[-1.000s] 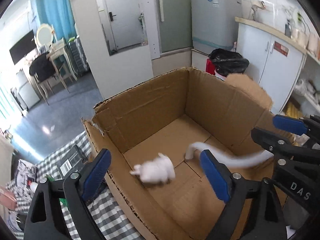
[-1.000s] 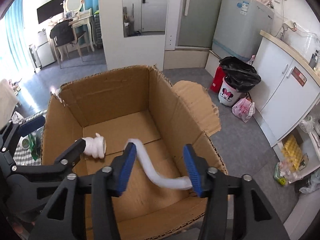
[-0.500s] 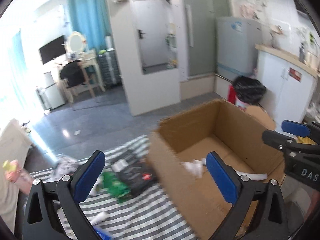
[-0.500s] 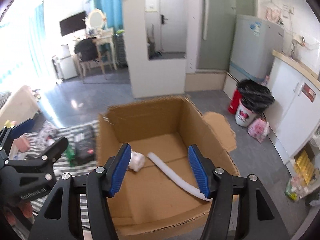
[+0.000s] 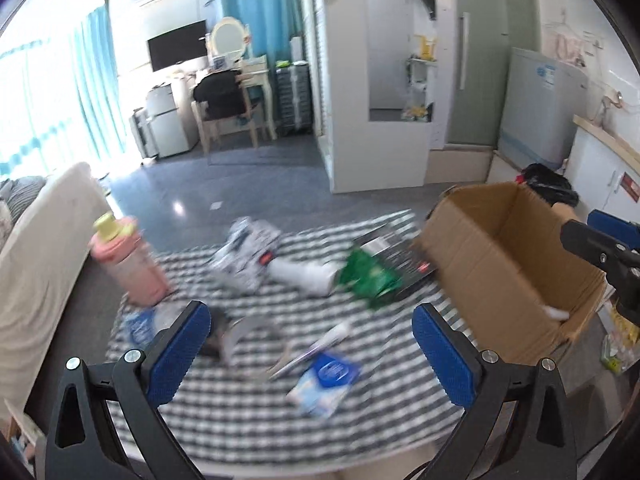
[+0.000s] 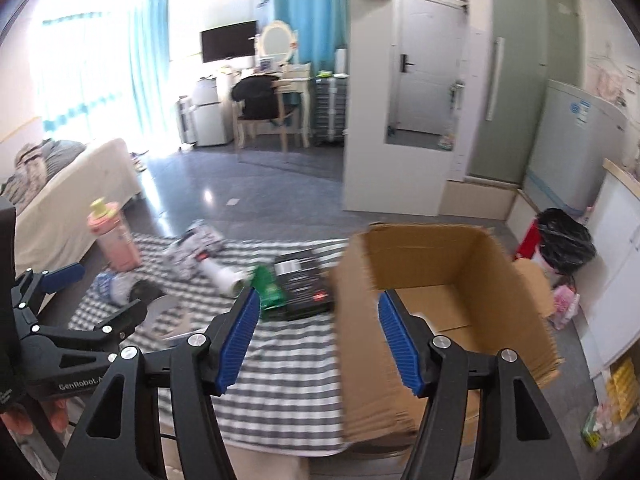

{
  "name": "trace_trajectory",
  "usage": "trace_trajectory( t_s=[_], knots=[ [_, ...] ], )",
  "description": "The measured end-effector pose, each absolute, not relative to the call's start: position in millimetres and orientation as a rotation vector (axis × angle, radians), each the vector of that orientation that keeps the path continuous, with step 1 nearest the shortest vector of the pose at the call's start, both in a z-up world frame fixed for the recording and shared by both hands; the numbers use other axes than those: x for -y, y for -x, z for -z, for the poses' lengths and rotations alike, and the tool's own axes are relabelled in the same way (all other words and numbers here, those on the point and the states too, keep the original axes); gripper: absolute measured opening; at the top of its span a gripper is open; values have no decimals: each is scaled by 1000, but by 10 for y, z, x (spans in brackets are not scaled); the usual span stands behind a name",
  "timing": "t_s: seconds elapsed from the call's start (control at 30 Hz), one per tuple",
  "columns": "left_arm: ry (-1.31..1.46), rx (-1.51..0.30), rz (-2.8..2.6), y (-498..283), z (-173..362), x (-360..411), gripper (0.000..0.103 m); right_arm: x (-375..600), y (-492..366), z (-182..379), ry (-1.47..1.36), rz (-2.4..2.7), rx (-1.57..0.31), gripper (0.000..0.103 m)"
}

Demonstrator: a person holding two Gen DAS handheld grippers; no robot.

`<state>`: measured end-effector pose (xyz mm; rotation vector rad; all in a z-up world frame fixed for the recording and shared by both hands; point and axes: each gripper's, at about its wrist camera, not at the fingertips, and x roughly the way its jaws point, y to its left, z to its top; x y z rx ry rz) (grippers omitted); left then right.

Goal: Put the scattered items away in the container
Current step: 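Return both tools to the table and grasp the tissue pack with the right tool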

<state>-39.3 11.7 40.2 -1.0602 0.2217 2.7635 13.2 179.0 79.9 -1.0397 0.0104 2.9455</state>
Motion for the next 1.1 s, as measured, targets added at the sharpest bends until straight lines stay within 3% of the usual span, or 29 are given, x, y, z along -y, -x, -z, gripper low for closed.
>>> trace_trajectory(
  t_s=[0.5, 1.1],
  knots=[
    [1134, -217, -2806, 498, 368, 1016, 103, -754, 280, 200, 1434, -2965, 74, 62],
    [1262, -216, -2763, 1225, 1139, 1548, 103, -202, 783, 1091, 1707, -2880, 328, 64]
  ],
)
